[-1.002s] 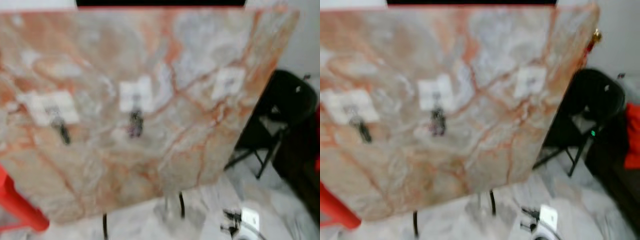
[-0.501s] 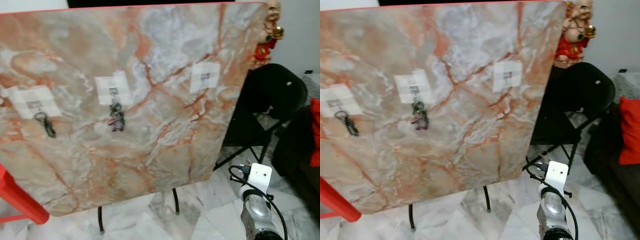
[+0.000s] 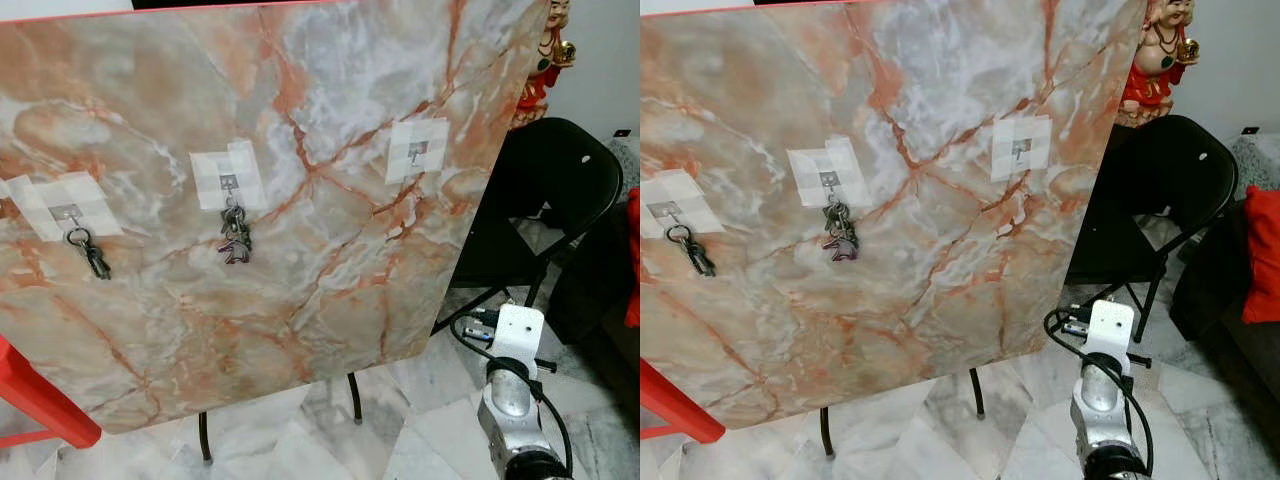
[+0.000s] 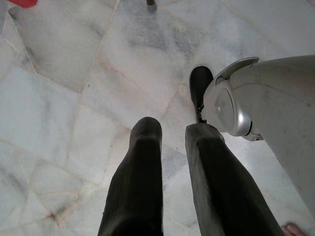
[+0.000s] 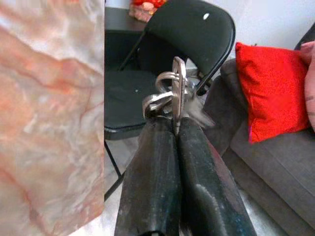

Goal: Hang keys on a hook

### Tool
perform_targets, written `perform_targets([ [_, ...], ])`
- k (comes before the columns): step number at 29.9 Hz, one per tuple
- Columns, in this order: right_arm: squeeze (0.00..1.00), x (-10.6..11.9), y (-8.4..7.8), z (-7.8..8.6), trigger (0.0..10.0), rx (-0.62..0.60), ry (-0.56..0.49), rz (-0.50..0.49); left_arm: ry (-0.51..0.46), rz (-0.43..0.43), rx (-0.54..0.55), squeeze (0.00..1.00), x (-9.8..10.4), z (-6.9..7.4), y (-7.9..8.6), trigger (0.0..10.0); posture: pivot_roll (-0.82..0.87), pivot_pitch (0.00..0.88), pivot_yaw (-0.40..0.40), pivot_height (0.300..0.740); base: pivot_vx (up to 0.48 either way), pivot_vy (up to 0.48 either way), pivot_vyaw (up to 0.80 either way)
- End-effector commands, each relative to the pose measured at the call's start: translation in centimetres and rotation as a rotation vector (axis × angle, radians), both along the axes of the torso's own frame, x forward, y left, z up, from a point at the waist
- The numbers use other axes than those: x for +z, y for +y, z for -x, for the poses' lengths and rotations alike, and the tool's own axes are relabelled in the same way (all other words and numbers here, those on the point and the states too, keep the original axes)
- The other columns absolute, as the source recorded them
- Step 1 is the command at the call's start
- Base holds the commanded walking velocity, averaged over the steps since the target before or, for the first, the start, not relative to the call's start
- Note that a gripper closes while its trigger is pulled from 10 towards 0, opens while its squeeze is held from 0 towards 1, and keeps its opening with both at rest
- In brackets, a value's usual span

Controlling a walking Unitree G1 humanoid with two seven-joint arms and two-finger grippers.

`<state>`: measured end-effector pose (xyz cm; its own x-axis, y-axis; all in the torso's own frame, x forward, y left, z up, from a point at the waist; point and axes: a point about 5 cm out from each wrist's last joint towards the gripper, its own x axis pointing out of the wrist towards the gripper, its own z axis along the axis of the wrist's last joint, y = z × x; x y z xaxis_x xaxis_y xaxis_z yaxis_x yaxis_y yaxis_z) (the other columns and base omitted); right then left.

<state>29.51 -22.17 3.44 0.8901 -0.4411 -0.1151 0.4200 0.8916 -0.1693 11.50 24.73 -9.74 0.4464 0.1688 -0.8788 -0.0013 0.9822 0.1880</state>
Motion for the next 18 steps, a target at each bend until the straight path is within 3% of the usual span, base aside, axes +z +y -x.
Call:
perform_targets([
  [1,0.00,0.6,0.3,-0.4,10.0,0.001,-0.028,-0.002,-0.006,0.002,0.013,0.00,0.0,0.1,0.2,10.0,0.04,0.000,-0.035,0.730,0.000,0.420,0.00],
  [5,0.00,1.1,0.6,-0.8,10.0,-0.002,-0.036,-0.001,-0.004,0.003,0.014,0.00,0.0,0.1,0.2,10.0,0.04,0.000,-0.035,0.730,0.000,0.409,0.00],
  [18,0.00,3.3,1.0,-3.0,10.0,0.017,-0.069,-0.002,0.007,0.001,-0.014,0.00,0.0,0.1,0.1,10.0,0.04,0.000,-0.034,0.730,0.000,0.000,0.00],
])
